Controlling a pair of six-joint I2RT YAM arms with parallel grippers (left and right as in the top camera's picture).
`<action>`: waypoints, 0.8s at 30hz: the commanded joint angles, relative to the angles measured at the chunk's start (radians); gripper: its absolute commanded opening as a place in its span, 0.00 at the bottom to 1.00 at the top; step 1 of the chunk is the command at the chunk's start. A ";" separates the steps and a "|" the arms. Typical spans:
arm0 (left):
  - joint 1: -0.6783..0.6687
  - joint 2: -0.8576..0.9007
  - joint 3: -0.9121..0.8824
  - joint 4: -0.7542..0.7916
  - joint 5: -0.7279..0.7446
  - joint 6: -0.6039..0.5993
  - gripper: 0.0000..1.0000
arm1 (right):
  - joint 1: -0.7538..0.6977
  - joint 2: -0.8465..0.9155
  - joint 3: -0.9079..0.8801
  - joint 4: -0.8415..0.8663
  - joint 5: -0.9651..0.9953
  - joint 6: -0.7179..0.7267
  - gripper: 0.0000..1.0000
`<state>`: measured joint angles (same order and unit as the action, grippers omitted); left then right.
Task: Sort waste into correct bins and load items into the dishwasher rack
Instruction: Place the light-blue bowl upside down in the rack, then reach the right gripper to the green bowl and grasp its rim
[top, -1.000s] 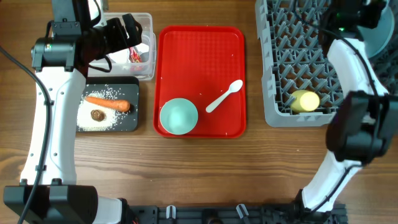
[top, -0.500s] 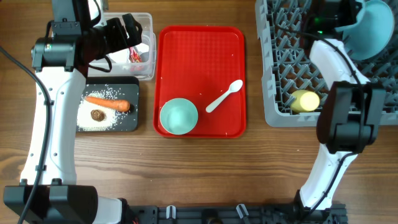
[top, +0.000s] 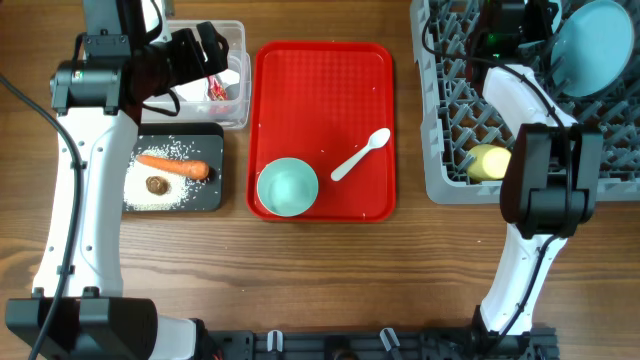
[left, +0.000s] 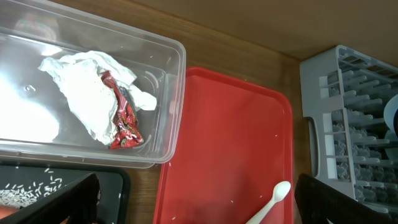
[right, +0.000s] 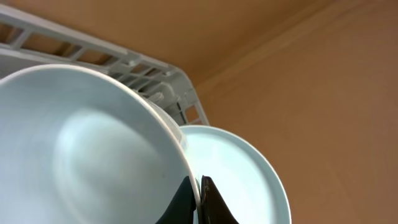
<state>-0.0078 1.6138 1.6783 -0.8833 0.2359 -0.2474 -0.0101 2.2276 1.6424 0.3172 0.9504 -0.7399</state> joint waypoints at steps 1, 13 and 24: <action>0.006 0.006 0.002 0.003 -0.002 0.003 1.00 | -0.002 0.054 0.001 0.048 0.022 -0.024 0.04; 0.006 0.006 0.002 0.003 -0.002 0.003 1.00 | 0.012 0.056 0.001 0.033 0.050 -0.135 0.04; 0.006 0.006 0.002 0.003 -0.002 0.003 1.00 | 0.126 0.056 0.001 -0.034 0.102 -0.072 0.15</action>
<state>-0.0078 1.6138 1.6783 -0.8833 0.2356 -0.2474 0.0547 2.2711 1.6512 0.2935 1.0485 -0.8330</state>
